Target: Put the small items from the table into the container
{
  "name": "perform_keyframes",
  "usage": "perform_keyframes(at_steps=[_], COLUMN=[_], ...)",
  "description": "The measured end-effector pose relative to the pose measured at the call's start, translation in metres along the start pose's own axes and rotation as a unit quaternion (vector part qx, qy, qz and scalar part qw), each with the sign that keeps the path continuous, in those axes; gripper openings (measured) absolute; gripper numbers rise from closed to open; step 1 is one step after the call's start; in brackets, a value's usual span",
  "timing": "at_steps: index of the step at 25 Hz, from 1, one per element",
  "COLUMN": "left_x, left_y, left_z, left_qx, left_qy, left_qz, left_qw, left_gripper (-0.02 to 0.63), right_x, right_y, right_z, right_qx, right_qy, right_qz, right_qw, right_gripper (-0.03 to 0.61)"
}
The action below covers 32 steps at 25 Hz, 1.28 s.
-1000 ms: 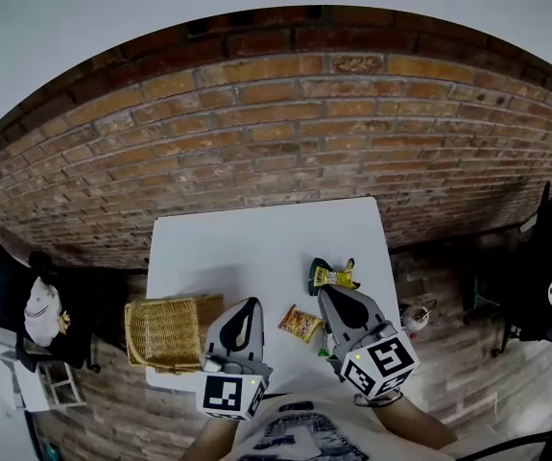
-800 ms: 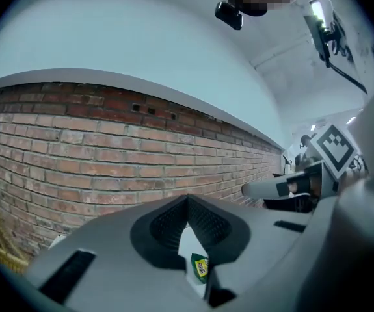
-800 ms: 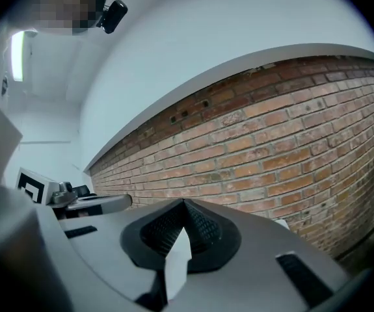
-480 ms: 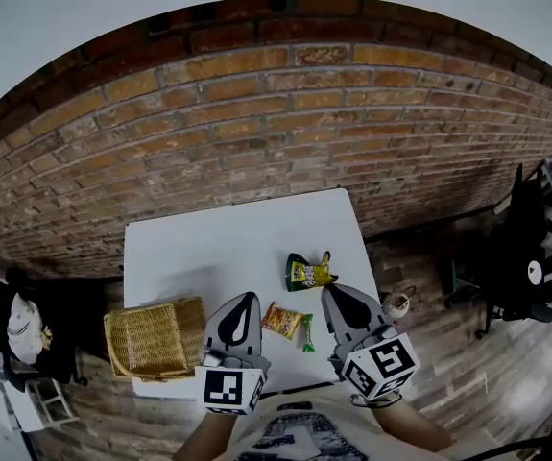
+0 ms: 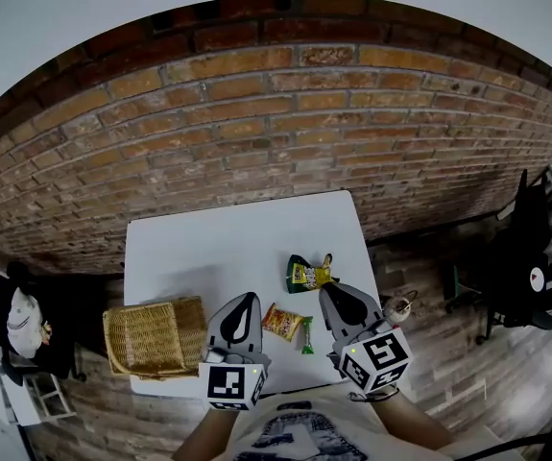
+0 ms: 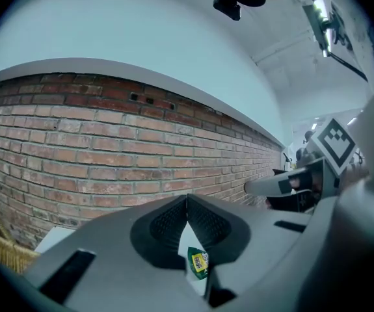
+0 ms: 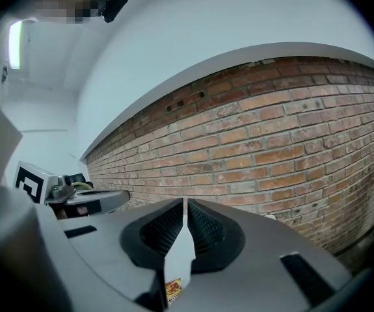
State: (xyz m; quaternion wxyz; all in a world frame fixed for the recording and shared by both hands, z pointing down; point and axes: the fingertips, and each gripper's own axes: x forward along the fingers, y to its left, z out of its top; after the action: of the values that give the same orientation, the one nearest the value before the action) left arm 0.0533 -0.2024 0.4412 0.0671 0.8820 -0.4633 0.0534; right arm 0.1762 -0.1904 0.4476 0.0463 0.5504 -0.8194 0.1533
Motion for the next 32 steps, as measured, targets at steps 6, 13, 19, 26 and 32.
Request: perform_keyframes(at_steps=[6, 13, 19, 26, 32], left_x=[0.012, 0.026, 0.039, 0.054, 0.067], left_y=[0.003, 0.009, 0.013, 0.017, 0.017], left_z=[-0.020, -0.041, -0.054, -0.065, -0.076], left_qx=[-0.003, -0.007, -0.009, -0.016, -0.018], left_qy=[0.022, 0.043, 0.056, 0.068, 0.078], left_qz=[0.008, 0.012, 0.009, 0.006, 0.006], left_qw=[0.9997, 0.9990, 0.9983, 0.9975, 0.9967], left_gripper=[0.052, 0.052, 0.052, 0.052, 0.052], right_x=[0.013, 0.036, 0.056, 0.071, 0.088], right_y=[-0.009, -0.012, -0.017, -0.024, -0.043], right_z=[-0.012, -0.039, -0.058, -0.081, -0.105], right_qx=[-0.010, -0.011, -0.031, -0.076, -0.119], right_qy=[0.028, 0.064, 0.091, 0.137, 0.166], right_qz=[0.000, 0.028, 0.041, 0.086, 0.085], right_qw=[1.000, 0.998, 0.995, 0.984, 0.975], right_gripper=[0.085, 0.215, 0.341, 0.353, 0.353])
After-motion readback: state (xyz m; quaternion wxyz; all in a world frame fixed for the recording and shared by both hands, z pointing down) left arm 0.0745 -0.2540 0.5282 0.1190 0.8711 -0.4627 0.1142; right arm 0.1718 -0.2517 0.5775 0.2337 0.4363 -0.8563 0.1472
